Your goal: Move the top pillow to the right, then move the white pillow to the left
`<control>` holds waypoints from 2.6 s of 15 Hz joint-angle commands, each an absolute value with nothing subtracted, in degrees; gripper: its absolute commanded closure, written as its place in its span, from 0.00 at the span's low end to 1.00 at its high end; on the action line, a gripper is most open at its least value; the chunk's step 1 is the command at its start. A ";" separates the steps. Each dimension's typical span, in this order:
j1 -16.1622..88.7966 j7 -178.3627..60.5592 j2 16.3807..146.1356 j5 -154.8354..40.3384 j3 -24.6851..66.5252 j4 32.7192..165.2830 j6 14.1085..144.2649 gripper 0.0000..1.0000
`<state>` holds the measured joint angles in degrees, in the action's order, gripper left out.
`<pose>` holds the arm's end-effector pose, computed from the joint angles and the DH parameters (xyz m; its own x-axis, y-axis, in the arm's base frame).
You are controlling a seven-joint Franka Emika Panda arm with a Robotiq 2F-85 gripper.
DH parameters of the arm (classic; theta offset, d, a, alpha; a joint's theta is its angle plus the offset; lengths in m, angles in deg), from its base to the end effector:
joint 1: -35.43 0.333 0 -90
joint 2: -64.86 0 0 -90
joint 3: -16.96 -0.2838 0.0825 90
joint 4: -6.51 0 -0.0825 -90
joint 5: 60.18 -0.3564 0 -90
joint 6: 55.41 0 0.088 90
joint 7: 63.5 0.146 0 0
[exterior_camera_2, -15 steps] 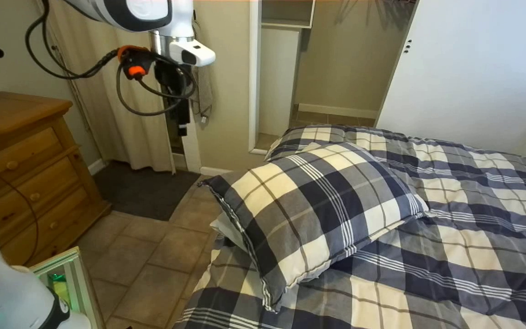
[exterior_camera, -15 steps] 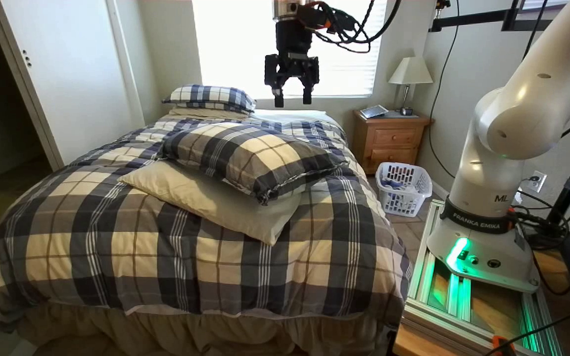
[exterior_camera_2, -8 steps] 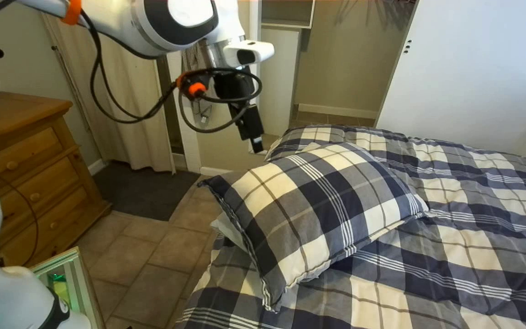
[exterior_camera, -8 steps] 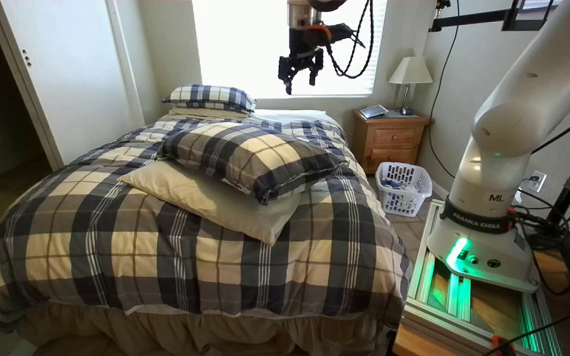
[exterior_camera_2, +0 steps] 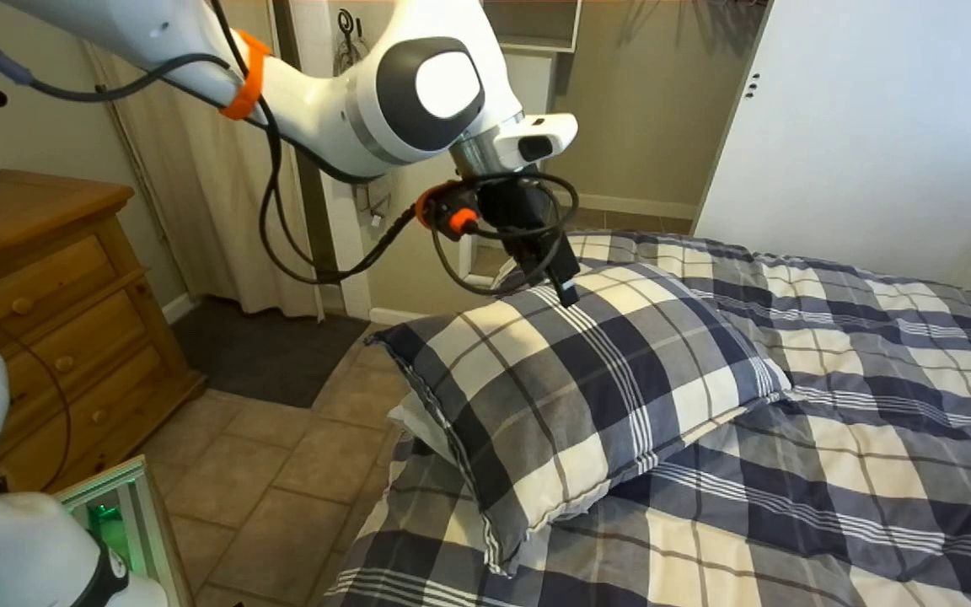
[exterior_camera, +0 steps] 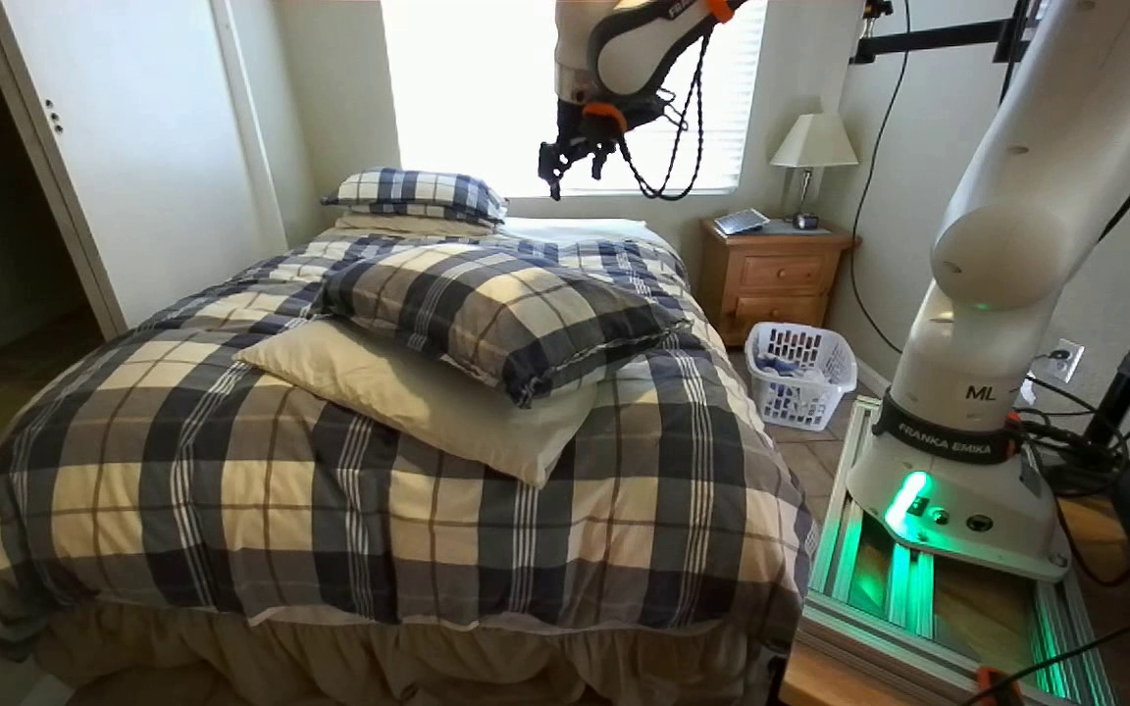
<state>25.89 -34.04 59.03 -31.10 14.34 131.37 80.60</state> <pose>0.5279 -0.0825 0.4132 0.8889 -0.2325 0.3947 -0.3540 -0.8955 0.2697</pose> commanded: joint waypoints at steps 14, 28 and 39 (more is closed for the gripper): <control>27.22 -42.81 72.44 -37.46 20.98 123.59 104.85 0.00; 26.41 -57.79 85.94 -61.07 18.90 107.77 88.76 0.00; 24.96 -69.42 98.81 -69.78 14.42 94.78 83.40 0.00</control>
